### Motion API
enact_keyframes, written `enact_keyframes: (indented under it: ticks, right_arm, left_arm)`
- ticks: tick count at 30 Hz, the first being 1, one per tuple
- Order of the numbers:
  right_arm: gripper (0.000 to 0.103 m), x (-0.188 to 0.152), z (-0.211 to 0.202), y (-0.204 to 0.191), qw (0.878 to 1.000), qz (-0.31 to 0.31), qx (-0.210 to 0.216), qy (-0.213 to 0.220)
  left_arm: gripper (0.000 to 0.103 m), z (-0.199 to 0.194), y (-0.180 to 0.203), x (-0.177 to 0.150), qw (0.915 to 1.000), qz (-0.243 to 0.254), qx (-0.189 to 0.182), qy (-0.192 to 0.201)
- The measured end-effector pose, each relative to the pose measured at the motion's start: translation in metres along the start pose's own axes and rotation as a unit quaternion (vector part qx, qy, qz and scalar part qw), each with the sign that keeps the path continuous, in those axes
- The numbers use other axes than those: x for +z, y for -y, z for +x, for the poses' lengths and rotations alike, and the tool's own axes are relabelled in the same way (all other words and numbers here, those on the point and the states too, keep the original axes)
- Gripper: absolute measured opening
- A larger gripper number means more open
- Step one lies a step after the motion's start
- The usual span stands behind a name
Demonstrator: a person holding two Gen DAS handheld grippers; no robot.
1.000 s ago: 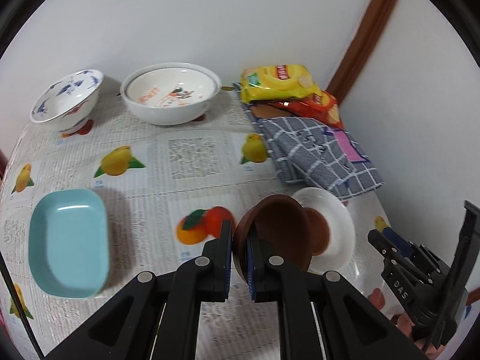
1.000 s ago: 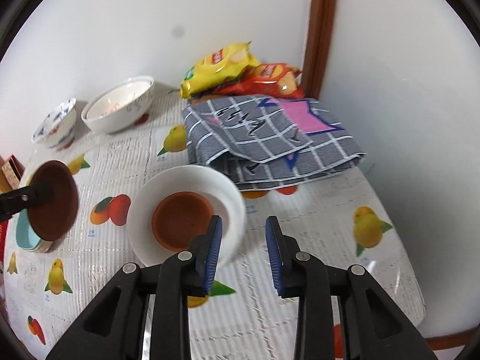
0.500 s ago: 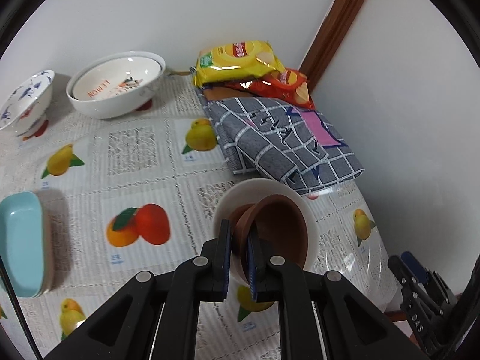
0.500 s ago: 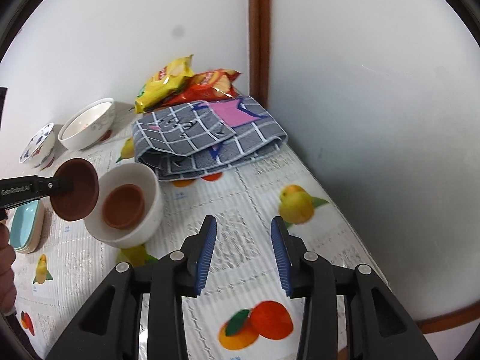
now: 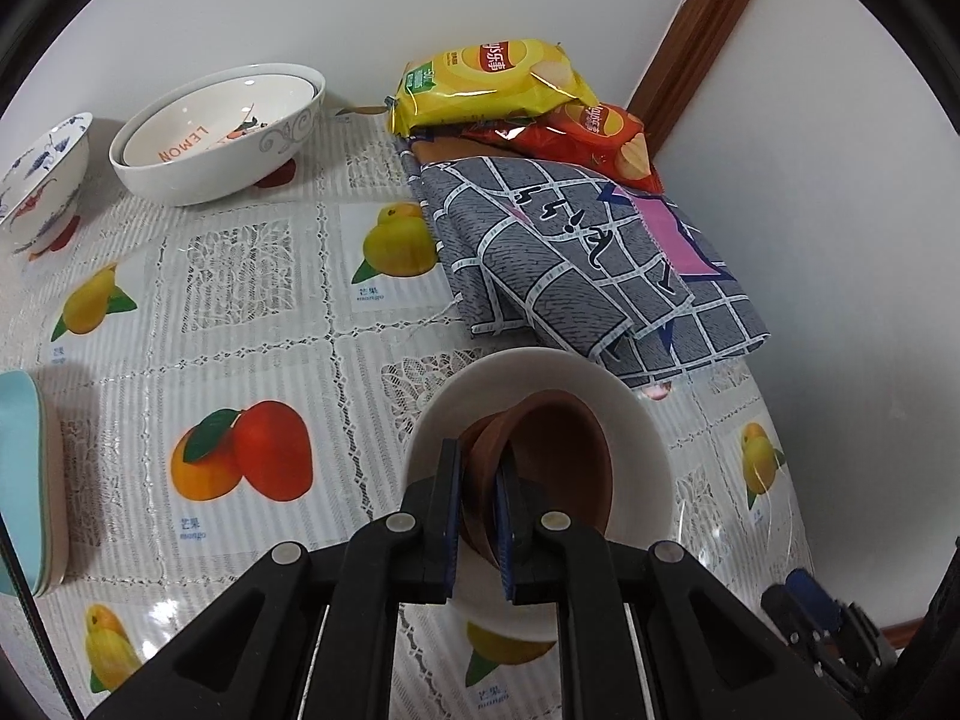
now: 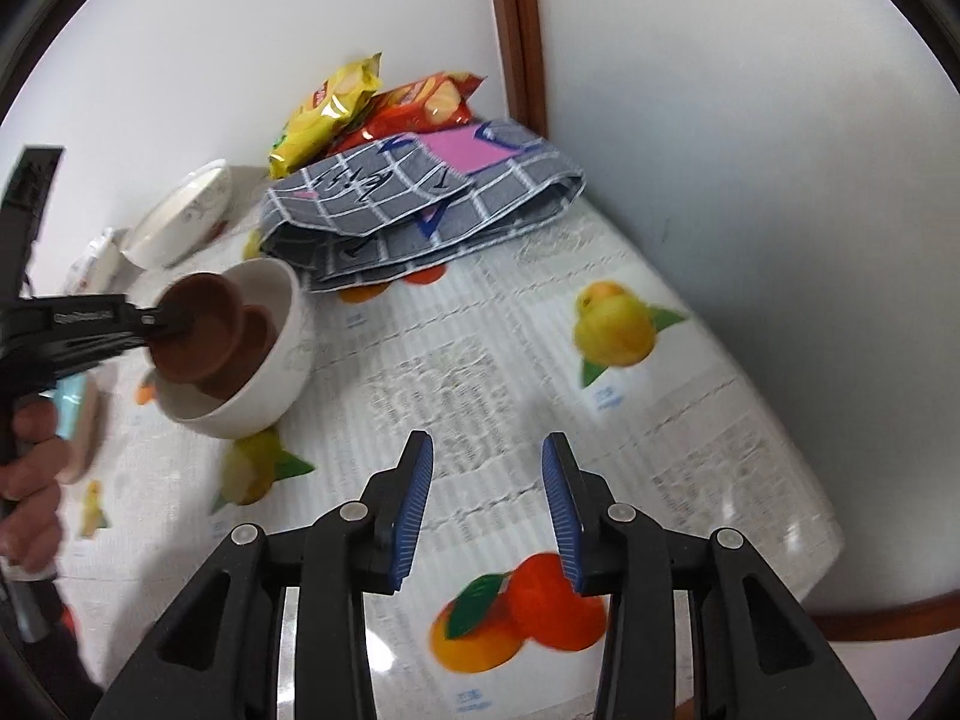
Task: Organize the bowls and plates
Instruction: 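Carry the dark brown bowl with the left gripper and lower it into the white bowl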
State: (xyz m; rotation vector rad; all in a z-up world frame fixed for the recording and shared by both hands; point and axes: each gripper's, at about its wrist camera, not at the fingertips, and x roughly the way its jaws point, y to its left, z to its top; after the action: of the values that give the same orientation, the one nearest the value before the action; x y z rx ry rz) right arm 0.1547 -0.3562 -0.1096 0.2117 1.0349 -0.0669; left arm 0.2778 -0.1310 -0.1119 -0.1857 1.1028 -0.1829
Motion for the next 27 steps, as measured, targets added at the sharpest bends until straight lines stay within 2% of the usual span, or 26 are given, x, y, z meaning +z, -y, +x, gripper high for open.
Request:
enact_keyframes:
  ticks: [2,10,13,15,20,27]
  right_arm:
    - [0.038,-0.001,-0.003,0.002,1.000,0.012,0.026,0.002]
    - [0.039,0.002,-0.004,0.006,0.999,0.002,0.048,0.007]
    - [0.041,0.003,-0.001,0.013,0.995,0.012,0.097,-0.003]
    - [0.043,0.001,0.000,0.013,0.994,0.010,0.113,-0.003]
    - [0.043,-0.003,0.006,0.009,0.994,-0.015,0.111,-0.014]
    - [0.043,-0.004,0.011,0.012,0.994,-0.018,0.103,-0.027]
  left_arm:
    - [0.010,0.003,0.000,0.000,1.0000,-0.002,0.003,0.000]
    - [0.010,0.013,-0.001,-0.001,0.9997,-0.026,0.004,0.000]
    - [0.011,0.017,-0.002,-0.002,0.9994,-0.034,0.004,0.005]
    - [0.011,0.019,-0.002,-0.001,0.9991,-0.042,0.000,0.004]
    - [0.011,0.024,-0.002,-0.001,0.9984,-0.057,-0.006,0.003]
    - [0.011,0.024,-0.002,-0.002,0.9977,-0.067,-0.011,-0.001]
